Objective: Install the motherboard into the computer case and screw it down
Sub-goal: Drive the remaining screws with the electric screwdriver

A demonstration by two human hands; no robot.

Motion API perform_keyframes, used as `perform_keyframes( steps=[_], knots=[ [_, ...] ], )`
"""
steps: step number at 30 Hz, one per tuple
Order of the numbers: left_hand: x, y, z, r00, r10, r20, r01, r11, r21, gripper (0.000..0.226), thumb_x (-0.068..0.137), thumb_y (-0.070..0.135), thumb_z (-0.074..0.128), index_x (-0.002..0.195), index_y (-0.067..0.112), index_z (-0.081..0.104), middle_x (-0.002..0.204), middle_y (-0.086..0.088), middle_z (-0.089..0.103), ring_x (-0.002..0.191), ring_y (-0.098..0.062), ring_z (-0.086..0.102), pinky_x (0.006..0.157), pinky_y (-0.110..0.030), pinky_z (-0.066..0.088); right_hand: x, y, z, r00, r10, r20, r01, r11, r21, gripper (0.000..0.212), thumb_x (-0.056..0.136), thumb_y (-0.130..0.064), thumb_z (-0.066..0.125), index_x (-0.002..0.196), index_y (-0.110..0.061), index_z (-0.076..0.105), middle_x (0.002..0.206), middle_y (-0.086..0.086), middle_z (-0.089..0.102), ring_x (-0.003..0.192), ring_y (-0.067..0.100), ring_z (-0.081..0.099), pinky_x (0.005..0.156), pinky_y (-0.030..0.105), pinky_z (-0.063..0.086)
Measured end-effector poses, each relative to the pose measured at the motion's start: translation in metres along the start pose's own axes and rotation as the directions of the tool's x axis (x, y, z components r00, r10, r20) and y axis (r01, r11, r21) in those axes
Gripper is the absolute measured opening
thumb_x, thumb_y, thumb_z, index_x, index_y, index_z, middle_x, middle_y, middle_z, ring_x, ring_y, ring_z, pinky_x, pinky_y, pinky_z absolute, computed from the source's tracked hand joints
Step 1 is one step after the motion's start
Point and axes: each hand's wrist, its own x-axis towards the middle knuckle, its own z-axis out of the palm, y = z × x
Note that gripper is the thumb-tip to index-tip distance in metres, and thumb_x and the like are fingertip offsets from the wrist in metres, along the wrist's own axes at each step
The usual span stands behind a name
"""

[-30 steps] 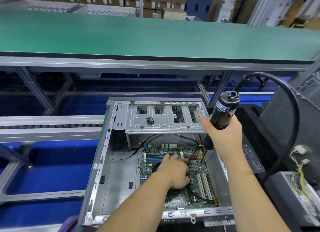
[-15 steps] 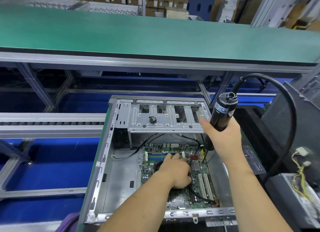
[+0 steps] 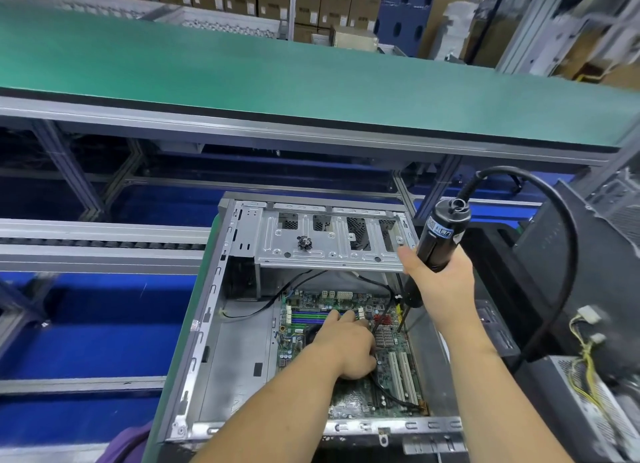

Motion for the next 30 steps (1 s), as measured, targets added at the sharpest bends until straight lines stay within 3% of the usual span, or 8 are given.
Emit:
perform_keyframes(
  steps=[11,16,19,21,24,25,27,30],
  knots=[
    [0.0,-0.002,0.001,0.998,0.046,-0.029,-0.046,0.999,0.022,0.035,0.093,0.038,0.049,0.121,0.024,0.064,0.132,-0.008,0.052,0.123,-0.031,0.037,0.108,-0.05,0.022,-0.015,-0.017,-0.003,0.998,-0.038,0.044,0.035,0.998,0.052,0.042,0.061,-0.056,0.079,0.082,-0.025,0.062,0.075,-0.006,0.067,0.067,0.003,0.063,0.065,0.014,0.051],
    [-0.008,-0.002,-0.009,0.974,0.044,-0.222,-0.077,0.987,-0.14,0.033,0.089,0.034,0.05,0.118,0.028,0.064,0.114,-0.002,0.062,0.114,-0.026,0.047,0.101,-0.043,0.038,-0.013,-0.041,-0.015,0.995,-0.058,-0.076,0.07,0.984,0.165,0.047,0.063,-0.06,0.08,0.084,-0.023,0.059,0.075,0.001,0.068,0.068,0.012,0.065,0.064,0.016,0.052],
    [-0.018,0.003,-0.028,0.858,0.015,-0.513,-0.098,0.986,-0.135,0.033,0.085,0.039,0.041,0.092,0.024,0.069,0.09,0.007,0.064,0.089,-0.015,0.053,0.082,-0.037,0.049,-0.011,-0.051,-0.017,0.995,-0.053,-0.088,0.072,0.971,0.226,0.041,0.064,-0.061,0.08,0.079,-0.029,0.061,0.071,-0.005,0.068,0.065,0.009,0.063,0.063,0.016,0.05],
    [-0.022,0.0,-0.048,0.685,-0.077,-0.724,-0.035,0.99,-0.138,0.029,0.085,0.036,0.043,0.079,0.019,0.065,0.075,0.006,0.06,0.075,-0.015,0.052,0.067,-0.033,0.047,-0.012,-0.053,-0.017,0.997,-0.043,-0.068,0.06,0.961,0.27,0.034,0.064,-0.06,0.079,0.075,-0.034,0.061,0.068,-0.009,0.066,0.063,0.006,0.06,0.061,0.014,0.048],
    [-0.023,-0.028,-0.083,0.407,-0.322,-0.855,0.136,0.947,-0.292,0.017,0.093,0.013,0.053,0.097,0.008,0.069,0.086,-0.006,0.061,0.083,-0.025,0.055,0.073,-0.039,0.047,-0.013,-0.052,-0.021,1.0,-0.001,-0.026,0.01,0.946,0.325,0.038,0.063,-0.061,0.079,0.073,-0.031,0.058,0.066,-0.009,0.062,0.062,0.007,0.058,0.06,0.013,0.047],
    [-0.024,-0.04,-0.094,0.399,-0.411,-0.82,0.205,0.911,-0.357,0.022,0.093,0.006,0.052,0.109,0.007,0.068,0.096,-0.009,0.059,0.09,-0.028,0.055,0.078,-0.041,0.047,-0.014,-0.051,-0.022,1.0,0.012,-0.01,-0.008,0.941,0.339,0.041,0.063,-0.061,0.079,0.073,-0.029,0.058,0.066,-0.008,0.063,0.063,0.008,0.059,0.06,0.014,0.047],
    [-0.022,-0.062,-0.108,0.485,-0.554,-0.676,0.367,0.831,-0.418,0.043,0.091,-0.003,0.046,0.129,0.01,0.06,0.115,-0.013,0.057,0.104,-0.032,0.055,0.087,-0.042,0.048,-0.015,-0.049,-0.026,0.999,0.024,0.034,-0.034,0.934,0.355,0.044,0.062,-0.063,0.079,0.074,-0.027,0.057,0.067,-0.005,0.062,0.064,0.01,0.06,0.061,0.015,0.048],
    [-0.016,-0.077,-0.11,0.605,-0.608,-0.515,0.456,0.794,-0.402,0.052,0.092,-0.006,0.043,0.14,0.011,0.054,0.133,-0.015,0.058,0.113,-0.031,0.059,0.095,-0.04,0.049,-0.016,-0.05,-0.031,0.995,0.029,0.098,-0.065,0.923,0.38,0.036,0.062,-0.061,0.08,0.073,-0.034,0.06,0.068,-0.007,0.063,0.064,0.005,0.06,0.061,0.01,0.047]
  ],
)
